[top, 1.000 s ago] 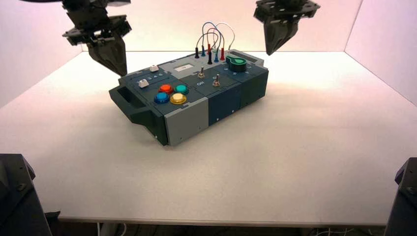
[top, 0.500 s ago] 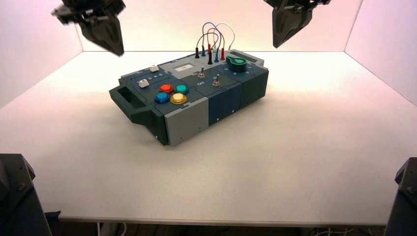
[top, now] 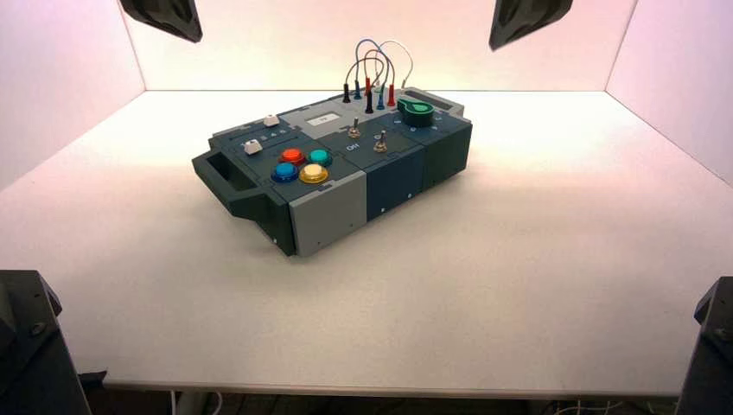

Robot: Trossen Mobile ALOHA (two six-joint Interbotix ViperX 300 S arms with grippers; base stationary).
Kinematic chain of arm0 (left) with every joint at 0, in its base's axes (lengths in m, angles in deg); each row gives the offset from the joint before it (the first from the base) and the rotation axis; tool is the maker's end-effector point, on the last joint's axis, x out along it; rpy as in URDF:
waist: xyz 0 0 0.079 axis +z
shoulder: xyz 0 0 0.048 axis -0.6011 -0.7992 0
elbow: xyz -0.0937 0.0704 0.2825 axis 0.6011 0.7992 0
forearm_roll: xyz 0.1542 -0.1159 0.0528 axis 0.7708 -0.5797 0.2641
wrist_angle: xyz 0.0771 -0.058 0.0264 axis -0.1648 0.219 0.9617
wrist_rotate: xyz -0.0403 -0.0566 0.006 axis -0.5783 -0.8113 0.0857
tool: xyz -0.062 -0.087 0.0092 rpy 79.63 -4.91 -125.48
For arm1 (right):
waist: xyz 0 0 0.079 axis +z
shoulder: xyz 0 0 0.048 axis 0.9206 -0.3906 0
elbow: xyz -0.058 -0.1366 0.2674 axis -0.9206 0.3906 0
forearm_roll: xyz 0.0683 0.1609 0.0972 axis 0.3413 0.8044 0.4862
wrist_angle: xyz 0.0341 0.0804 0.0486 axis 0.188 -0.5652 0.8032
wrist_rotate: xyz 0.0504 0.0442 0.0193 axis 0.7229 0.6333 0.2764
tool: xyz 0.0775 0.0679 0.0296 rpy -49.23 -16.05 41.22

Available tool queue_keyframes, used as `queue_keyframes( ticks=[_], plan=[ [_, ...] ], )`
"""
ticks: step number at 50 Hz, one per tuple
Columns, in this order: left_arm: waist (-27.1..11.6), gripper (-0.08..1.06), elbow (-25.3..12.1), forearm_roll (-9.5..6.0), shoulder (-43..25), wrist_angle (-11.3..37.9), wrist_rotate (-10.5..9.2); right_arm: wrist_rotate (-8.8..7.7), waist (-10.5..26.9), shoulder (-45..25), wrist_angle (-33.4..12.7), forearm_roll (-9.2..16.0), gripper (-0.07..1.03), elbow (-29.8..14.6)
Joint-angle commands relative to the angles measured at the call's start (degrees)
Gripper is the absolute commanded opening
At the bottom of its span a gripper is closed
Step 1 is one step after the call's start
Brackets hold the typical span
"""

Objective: Rotate the box counterclockwise.

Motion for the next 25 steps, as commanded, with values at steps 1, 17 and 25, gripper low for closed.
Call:
queue_keyframes(
  ticks=[1,17,25],
  plan=[
    [-0.09,-0.03,0.88,-0.53,1.14,-4.66,-0.35,2.37,-0.79,4.13,4.04,0.18,-0.02,1.23],
    [-0.09,-0.03,2.9,-1.14,2.55,-9.67,-1.32,2.99,-5.27,8.88,5.8,0.0,-0.02,3.96],
    [-0.09,-0.03,3.43,-1.14,2.55,-10.72,-1.32,2.99,-5.71,9.93,5.8,-0.7,-0.02,4.66]
  ],
)
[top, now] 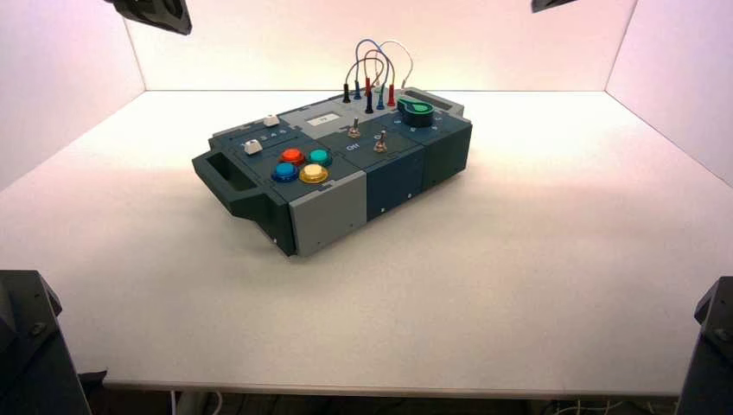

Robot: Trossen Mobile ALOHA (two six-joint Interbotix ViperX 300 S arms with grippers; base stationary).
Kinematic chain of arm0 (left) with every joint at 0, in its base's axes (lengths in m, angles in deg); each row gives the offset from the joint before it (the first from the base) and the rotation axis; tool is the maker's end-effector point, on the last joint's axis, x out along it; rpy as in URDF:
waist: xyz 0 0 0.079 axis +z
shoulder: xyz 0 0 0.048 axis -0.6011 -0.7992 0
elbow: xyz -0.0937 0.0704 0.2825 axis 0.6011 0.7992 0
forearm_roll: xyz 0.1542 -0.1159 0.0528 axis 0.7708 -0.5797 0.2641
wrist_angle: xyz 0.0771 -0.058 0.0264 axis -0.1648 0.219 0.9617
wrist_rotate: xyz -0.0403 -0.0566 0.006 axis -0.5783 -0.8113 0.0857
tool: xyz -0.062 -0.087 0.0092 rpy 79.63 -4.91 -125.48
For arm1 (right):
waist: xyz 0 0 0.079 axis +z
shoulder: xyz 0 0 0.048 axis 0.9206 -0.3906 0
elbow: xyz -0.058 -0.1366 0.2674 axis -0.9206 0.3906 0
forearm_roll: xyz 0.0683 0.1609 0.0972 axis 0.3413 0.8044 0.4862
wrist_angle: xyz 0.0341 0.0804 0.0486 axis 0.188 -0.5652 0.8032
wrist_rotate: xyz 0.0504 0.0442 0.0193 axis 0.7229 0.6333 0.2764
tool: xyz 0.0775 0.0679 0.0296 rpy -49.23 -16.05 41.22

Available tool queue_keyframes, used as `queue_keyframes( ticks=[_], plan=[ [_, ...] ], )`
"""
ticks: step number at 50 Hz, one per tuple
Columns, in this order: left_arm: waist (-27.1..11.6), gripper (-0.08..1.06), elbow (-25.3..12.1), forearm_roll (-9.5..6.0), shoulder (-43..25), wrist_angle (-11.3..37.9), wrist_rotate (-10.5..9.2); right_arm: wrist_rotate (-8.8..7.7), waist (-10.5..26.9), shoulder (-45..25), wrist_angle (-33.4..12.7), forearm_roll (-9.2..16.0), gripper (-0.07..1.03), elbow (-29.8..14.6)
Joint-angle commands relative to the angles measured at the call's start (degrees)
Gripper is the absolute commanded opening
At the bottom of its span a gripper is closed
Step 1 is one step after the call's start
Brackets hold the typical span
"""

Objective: Rotate the box counterclockwise.

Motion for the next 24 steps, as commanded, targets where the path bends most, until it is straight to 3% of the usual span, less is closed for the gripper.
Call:
queue_keyframes(
  ticks=[1,24],
  plan=[
    [-0.09,-0.03,-0.53,-0.18,1.14,-0.88,-0.26,0.0,-0.09,1.23,0.53,-0.44,-0.02,-0.35],
    [-0.09,-0.03,-0.53,-0.18,2.72,-1.05,-0.18,-0.09,-0.09,1.32,0.62,-1.58,-0.02,-0.09]
  ],
)
